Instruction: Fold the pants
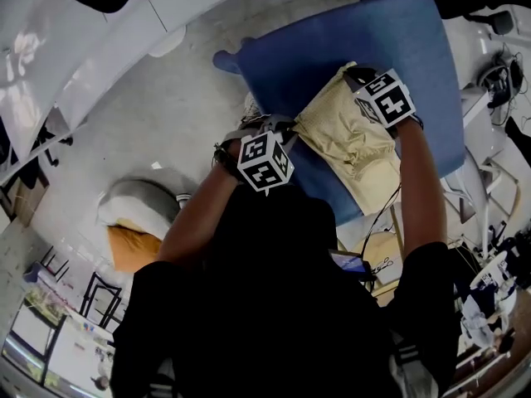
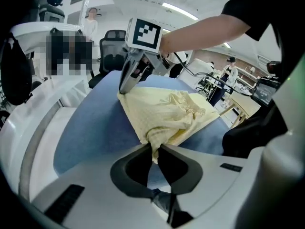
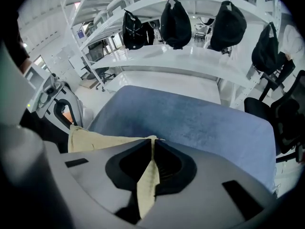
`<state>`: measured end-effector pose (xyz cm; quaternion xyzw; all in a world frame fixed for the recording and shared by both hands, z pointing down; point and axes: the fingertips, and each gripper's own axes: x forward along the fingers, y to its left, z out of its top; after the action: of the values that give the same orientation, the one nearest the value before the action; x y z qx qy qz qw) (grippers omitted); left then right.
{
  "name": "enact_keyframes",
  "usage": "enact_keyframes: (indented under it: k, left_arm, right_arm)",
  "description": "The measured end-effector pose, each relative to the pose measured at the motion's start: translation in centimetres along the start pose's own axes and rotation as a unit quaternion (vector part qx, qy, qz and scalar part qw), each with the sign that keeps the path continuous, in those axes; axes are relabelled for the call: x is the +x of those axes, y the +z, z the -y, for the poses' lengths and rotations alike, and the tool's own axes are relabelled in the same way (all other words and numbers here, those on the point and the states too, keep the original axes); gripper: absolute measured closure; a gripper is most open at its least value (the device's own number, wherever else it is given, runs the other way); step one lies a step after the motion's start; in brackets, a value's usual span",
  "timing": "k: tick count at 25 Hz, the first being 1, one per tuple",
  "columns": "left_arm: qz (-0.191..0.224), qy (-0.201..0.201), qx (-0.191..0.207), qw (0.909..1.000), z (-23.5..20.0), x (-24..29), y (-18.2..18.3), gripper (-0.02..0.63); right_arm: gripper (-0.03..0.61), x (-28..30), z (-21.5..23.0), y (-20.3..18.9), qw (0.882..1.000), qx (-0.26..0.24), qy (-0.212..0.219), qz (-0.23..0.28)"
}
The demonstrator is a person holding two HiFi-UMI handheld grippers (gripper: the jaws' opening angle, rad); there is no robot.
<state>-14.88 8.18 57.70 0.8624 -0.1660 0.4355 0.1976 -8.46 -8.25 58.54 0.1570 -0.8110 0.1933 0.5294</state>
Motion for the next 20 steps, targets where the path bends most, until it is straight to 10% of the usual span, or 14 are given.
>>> enact_keyframes:
  k: [13,20]
  left_arm:
    - [-0.048,0.014,-0.029,0.9983,-0.8,-2.0,-6.7,0.592]
    - [-0.006,0.026,-0.055,0.9981,-2.5,-2.3,-5.7,0.589]
  right_arm:
    - [0.557,1.2,2.6,1.0,0.997,0.002,-0.077,-0.017]
    - [0.557,2.0,1.5,1.4,0.997,-0.013,-0.071,-0.030]
